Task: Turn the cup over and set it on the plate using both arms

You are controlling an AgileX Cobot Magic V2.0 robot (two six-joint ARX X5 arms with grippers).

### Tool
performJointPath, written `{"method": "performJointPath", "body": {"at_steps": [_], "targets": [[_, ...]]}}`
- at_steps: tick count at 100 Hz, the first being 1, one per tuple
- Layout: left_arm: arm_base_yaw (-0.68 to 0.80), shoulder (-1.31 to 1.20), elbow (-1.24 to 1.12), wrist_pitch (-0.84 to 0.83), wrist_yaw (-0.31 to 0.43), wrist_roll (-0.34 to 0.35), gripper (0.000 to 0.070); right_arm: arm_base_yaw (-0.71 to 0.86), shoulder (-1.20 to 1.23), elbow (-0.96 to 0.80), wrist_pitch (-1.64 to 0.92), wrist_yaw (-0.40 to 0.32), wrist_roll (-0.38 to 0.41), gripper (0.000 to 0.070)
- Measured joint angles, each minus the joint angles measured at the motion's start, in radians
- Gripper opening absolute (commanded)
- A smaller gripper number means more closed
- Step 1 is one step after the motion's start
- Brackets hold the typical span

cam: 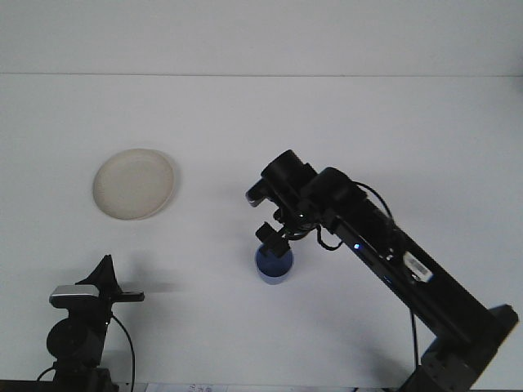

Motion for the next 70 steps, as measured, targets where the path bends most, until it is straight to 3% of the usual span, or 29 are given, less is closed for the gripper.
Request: {"method": "performJointPath", "body": {"at_steps": [22,31,70], "targets": [[0.000,0.000,0.000,0.000,0.000,0.000,0.0016,-0.010,-0.263,0.026,0.006,0.066,-0.013,0.0480],[0.000,0.000,0.000,0.000,0.000,0.000,0.0016,-0.011,-0.411,-0.046,0.067,0.098,-0.008,0.0480],[0.000,0.000,0.000,0.000,0.000,0.000,0.0016,-0.010,-1.144,-0.833,0.562,0.317,0.080,0.0480]]}}
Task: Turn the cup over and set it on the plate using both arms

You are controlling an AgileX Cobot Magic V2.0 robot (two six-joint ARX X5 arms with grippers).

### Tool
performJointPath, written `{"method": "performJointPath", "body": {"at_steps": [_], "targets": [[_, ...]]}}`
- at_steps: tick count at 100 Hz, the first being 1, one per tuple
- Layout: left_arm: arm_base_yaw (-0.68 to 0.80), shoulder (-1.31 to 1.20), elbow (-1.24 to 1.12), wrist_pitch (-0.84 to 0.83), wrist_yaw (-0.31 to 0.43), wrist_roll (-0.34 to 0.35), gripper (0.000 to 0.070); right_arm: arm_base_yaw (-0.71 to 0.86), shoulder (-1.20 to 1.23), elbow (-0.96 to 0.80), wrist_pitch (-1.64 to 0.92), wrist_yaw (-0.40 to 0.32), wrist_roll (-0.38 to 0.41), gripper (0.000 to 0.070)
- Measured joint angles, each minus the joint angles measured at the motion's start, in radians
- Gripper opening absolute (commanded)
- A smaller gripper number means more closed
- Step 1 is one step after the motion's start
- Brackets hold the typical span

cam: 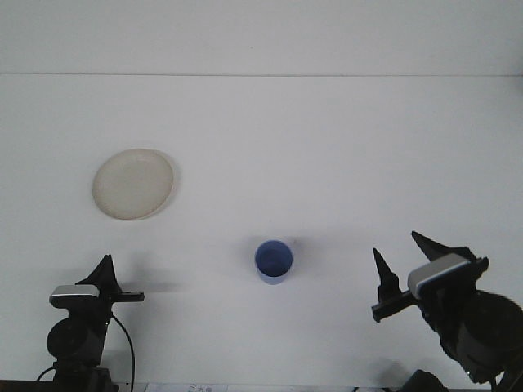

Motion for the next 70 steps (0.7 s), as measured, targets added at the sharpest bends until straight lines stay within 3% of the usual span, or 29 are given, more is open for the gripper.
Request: {"method": "performJointPath", "body": {"at_steps": [20,48,70], "targets": [[0.000,0.000,0.000,0.000,0.000,0.000,0.0016,0.002,-0.279,-0.310,0.081,0.000,0.001,0.0480],[0.000,0.000,0.000,0.000,0.000,-0.002,0.0016,0.004,-0.456,-0.385,0.111,-0.001,0.000,0.0480],[0.000,0.000,0.000,0.001,0.000,-0.138,0.0015,0.004,-0.459,-0.385,0.109,0.000,0.000,0.0479]]}}
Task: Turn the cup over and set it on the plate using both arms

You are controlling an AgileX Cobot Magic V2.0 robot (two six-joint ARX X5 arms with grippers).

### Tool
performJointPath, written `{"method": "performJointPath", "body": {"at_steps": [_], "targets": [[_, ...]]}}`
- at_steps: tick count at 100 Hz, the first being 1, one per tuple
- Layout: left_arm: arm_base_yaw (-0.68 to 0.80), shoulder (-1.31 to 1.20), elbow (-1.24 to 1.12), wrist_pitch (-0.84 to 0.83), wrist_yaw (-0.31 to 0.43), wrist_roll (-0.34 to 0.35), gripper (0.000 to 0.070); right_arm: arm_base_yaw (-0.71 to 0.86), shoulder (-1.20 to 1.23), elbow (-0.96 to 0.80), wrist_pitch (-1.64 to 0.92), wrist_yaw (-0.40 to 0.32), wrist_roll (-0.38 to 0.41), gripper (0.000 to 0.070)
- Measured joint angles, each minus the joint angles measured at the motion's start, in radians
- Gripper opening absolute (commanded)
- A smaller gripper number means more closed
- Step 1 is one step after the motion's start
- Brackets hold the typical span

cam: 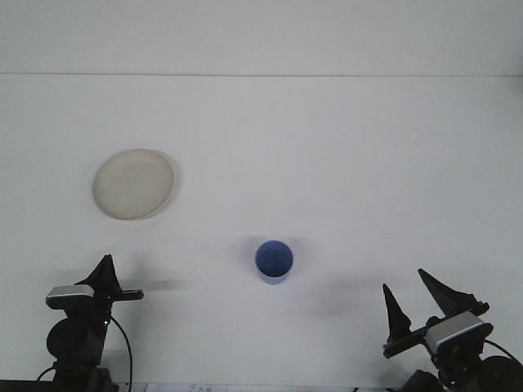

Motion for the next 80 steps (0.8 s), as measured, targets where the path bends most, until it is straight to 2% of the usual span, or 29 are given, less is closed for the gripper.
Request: {"method": "performJointPath", "body": {"at_steps": [14,27,45,49,52,53,57,61,74,80], "targets": [[0.000,0.000,0.002,0.024,0.009,-0.099,0.0012,0.000,0.000,0.000,0.000,0.000,0.000,0.0479],[0.000,0.025,0.095,-0.033,0.039,-0.175,0.0012,0.000,0.000,0.000,0.000,0.000,0.000,0.0479],[0.000,0.158,0.420,-0.164,0.039,-0.180,0.0028,0.000,0.000,0.000,0.000,0.000,0.000,0.0479],[0.000,0.207,0.496,-0.216,0.047,-0.169,0.0097,0.000,0.000,0.000,0.000,0.000,0.000,0.0479],[0.000,0.245,0.552,-0.257,0.063,-0.157,0.0214,0.000,0.000,0.000,0.000,0.001,0.000,0.0479],[0.000,0.257,0.568,-0.269,0.067,-0.153,0.0231,0.000,0.000,0.000,0.000,0.000,0.000,0.0479],[0.000,0.307,0.634,-0.315,0.093,-0.138,0.0371,0.000,0.000,0.000,0.000,0.000,0.000,0.0479],[0.000,0.357,0.697,-0.356,0.119,-0.122,0.0461,0.000,0.000,0.000,0.000,0.000,0.000,0.0479],[0.000,0.512,0.874,-0.459,0.246,-0.087,0.0489,0.000,0.000,0.000,0.000,0.000,0.000,0.0479],[-0.002,0.584,0.944,-0.505,0.323,-0.077,0.0531,0.000,0.000,0.000,0.000,0.001,0.000,0.0479]]}}
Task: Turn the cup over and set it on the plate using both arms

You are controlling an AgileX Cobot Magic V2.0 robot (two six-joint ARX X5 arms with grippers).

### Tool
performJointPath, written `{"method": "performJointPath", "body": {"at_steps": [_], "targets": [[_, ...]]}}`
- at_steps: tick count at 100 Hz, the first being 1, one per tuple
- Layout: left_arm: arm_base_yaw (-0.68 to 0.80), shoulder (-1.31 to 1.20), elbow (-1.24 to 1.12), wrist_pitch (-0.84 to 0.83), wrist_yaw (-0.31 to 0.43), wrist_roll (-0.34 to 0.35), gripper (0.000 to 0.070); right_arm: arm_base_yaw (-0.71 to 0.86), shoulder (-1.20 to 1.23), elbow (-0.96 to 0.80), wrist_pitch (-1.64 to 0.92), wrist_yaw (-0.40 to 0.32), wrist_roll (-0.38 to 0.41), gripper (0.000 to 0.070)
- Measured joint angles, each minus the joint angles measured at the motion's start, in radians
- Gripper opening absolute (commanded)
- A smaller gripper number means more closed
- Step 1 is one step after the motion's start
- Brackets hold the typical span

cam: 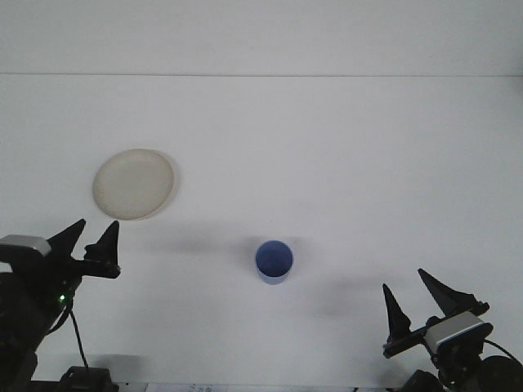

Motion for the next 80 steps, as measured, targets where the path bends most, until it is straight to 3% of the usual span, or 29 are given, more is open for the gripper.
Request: {"method": "performJointPath", "body": {"at_steps": [13,22,49,64,80], "targets": [[-0.035,0.192,0.161,-0.130,0.158,0.025,0.0552,0.000,0.000,0.000,0.000,0.000,0.000,0.0479],[-0.089,0.338,0.280,-0.238,0.198,0.056,0.0551,0.000,0.000,0.000,0.000,0.000,0.000,0.0479],[-0.338,0.712,0.484,-0.372,0.200,0.163,0.0551,0.000,0.000,-0.003,0.000,0.000,0.000,0.0479],[-0.462,0.858,0.526,-0.370,0.115,0.207,0.0551,0.000,0.000,-0.003,0.000,0.000,0.000,0.0479],[-0.547,1.008,0.554,-0.372,0.104,0.246,0.0552,0.000,0.000,-0.003,0.000,0.000,0.000,0.0479]]}}
